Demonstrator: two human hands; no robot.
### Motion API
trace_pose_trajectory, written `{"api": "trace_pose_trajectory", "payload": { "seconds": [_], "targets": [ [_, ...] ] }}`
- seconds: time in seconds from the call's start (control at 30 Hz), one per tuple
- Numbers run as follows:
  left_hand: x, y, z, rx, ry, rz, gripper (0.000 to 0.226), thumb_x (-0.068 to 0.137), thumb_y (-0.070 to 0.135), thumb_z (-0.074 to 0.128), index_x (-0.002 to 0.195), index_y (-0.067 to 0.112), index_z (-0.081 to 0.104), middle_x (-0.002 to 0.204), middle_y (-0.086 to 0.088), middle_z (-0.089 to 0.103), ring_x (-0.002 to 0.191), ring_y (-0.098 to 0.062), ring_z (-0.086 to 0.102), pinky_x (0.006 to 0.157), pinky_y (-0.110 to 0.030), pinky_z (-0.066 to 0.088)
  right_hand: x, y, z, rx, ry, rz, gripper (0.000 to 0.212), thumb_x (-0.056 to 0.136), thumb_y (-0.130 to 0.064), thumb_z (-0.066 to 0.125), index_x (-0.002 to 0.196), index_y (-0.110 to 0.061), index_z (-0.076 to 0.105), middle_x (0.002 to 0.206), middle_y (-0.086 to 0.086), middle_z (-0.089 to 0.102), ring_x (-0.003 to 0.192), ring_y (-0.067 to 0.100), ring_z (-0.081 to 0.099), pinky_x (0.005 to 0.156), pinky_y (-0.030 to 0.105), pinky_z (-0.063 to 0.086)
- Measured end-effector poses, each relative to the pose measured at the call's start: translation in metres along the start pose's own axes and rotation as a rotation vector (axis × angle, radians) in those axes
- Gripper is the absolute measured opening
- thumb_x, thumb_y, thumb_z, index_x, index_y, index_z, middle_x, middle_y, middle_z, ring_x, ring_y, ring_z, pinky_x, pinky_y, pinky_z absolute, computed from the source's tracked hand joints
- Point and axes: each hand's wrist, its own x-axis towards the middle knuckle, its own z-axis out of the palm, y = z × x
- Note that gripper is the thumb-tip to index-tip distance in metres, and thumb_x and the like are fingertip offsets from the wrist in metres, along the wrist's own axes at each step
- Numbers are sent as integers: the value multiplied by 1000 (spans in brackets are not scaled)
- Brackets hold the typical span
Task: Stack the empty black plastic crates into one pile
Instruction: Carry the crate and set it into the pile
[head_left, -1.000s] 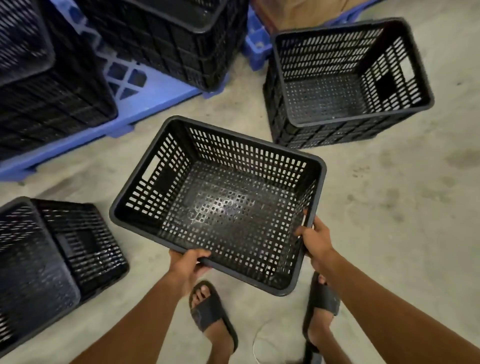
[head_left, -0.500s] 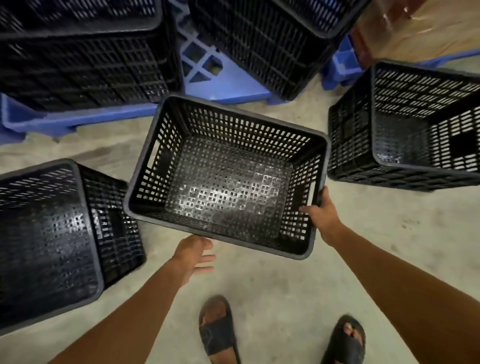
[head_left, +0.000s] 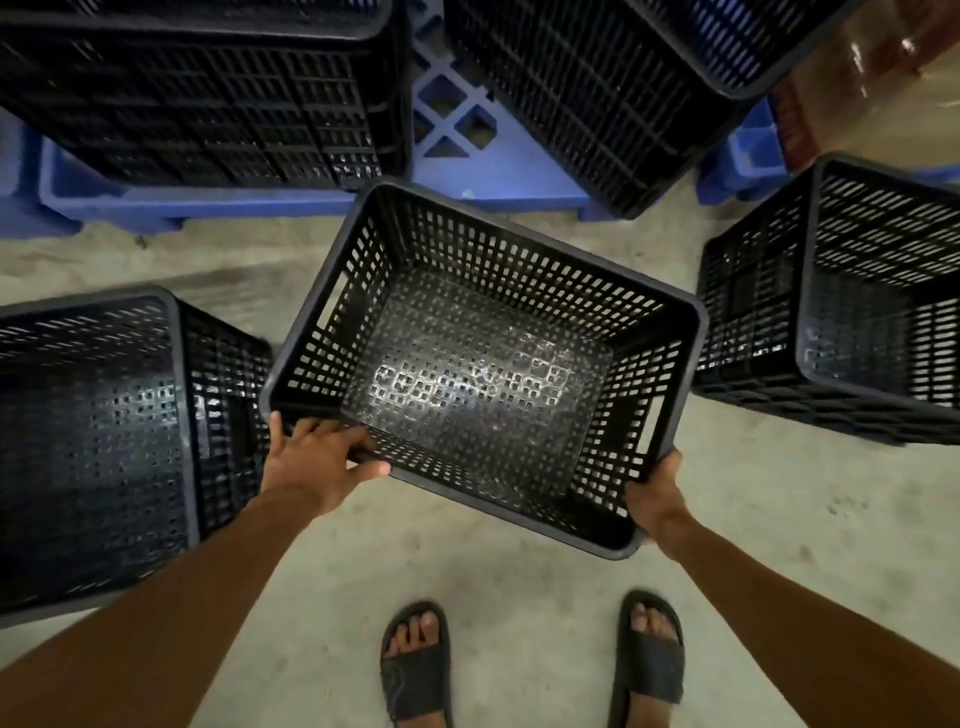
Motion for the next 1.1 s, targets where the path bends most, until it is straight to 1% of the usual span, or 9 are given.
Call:
{"api": "trace_pose_trajectory", "payload": {
  "seconds": [0.17, 0.27, 0.47, 0.5, 0.63, 0.73, 0.83, 0.97, 1.1],
  "targets": [
    [-22, 14, 21, -119, -124, -64, 48, 80, 73, 44, 115, 43, 56, 130, 0, 55, 129, -27, 43, 117, -55, 10, 16, -12, -17, -181, -1, -106, 61, 92, -22, 50, 142, -24, 16, 129, 20, 57, 114, 42, 56, 100, 55, 44],
    [-43, 27, 48, -220, -152, -137, 46, 87, 70, 36, 121, 43, 51, 133, -3, 45, 135, -30, 34, 116, -59, -2, 38, -35, -28, -355, -27, -216, 68, 91, -13, 48, 148, -25, 12, 132, 23, 55, 118, 44, 54, 102, 53, 42],
    [-52, 35, 68, -247, -96, -167, 49, 90, 68, 24, 126, 45, 48, 143, -7, 39, 147, -29, 8, 111, -62, -15, 54, -46, -27, -541, -12, -306, 64, 90, -18, 49, 145, -20, 16, 130, 26, 56, 115, 46, 56, 98, 51, 44],
    [-53, 36, 67, -249, -93, -158, 48, 91, 67, 24, 126, 45, 48, 143, -6, 40, 148, -28, 8, 112, -62, -15, 53, -42, -30, -547, -6, -307, 62, 90, -17, 50, 143, -17, 18, 129, 27, 56, 114, 46, 56, 97, 51, 44],
    [-55, 53, 63, -271, -137, -147, 43, 93, 63, 24, 120, 44, 51, 134, -5, 45, 140, -27, 28, 113, -63, -11, 53, -26, -43, -499, 14, -271, 64, 90, -16, 52, 145, -17, 19, 133, 26, 54, 117, 46, 54, 100, 55, 44],
    [-58, 65, 68, -228, -153, -151, 43, 92, 65, 20, 118, 45, 48, 134, -5, 45, 139, -28, 29, 113, -64, -11, 56, -19, -50, -442, -6, -256, 70, 91, -18, 54, 150, -19, 15, 139, 24, 50, 124, 44, 50, 106, 53, 39],
    [-59, 65, 67, -220, -175, -164, 45, 92, 66, 19, 120, 45, 48, 135, -7, 45, 137, -31, 31, 114, -63, -7, 57, -15, -53, -347, -35, -279, 71, 90, -12, 55, 149, -24, 18, 139, 19, 51, 124, 41, 50, 106, 52, 40],
    [-58, 69, 64, -169, -216, -170, 46, 93, 65, 19, 127, 45, 43, 140, -9, 43, 133, -33, 37, 115, -61, 9, 55, -7, -55, -249, -8, -343, 60, 92, -20, 55, 146, -30, 30, 134, 11, 57, 119, 38, 56, 101, 55, 46],
    [-66, 75, 70, -198, -261, -186, 46, 93, 64, 19, 128, 45, 42, 141, -8, 41, 134, -33, 37, 114, -63, 9, 56, 3, -60, -299, 45, -343, 47, 94, -28, 52, 140, -26, 43, 129, 13, 62, 113, 37, 60, 100, 52, 48]
  ]
}}
